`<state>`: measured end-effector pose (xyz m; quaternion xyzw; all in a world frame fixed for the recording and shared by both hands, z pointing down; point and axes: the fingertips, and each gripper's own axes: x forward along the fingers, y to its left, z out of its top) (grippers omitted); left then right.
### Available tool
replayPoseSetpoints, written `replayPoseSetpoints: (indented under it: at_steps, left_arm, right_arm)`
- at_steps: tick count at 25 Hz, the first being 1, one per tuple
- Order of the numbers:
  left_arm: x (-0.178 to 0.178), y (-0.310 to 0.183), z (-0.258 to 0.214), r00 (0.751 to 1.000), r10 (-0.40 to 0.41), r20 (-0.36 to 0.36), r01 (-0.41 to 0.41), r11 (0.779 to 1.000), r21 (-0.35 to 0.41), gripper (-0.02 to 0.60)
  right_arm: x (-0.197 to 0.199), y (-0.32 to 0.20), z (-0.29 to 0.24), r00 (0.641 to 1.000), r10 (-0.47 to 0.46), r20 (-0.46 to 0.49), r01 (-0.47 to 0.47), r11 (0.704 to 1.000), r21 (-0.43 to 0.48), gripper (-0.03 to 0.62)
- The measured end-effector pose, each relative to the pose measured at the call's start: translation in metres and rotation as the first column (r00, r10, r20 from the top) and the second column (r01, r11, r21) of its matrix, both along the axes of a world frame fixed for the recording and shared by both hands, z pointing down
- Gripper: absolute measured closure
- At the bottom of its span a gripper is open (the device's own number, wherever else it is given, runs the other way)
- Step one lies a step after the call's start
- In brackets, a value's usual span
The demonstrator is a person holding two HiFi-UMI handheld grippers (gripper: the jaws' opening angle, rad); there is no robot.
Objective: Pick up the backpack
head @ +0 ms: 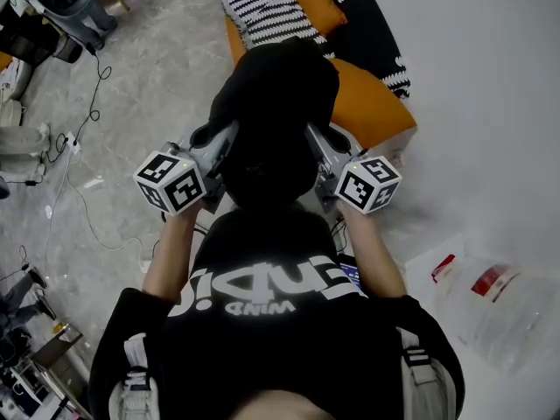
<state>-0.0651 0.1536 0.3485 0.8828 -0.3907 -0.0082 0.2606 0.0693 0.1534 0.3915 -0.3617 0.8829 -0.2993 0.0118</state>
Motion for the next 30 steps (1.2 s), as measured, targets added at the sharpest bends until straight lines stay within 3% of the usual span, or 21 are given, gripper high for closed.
replayPoseSetpoints:
  at_steps: [6,30]
  left_arm:
    - [-0.019,0.016,0.015,0.999,0.018,-0.033,-0.019,1.0,-0.01,0.574]
    - [-0.031,0.034,0.023,0.998,-0.03,-0.048,0.03,1.0,-0.002,0.574]
  right_arm:
    - [-0.017,0.01,0.014,0.999,0.037,-0.003,-0.037,0.999,-0.008,0.562]
    - [-0.03,0.019,0.025,1.0,-0.006,-0.008,0.006,1.0,-0.009,0.566]
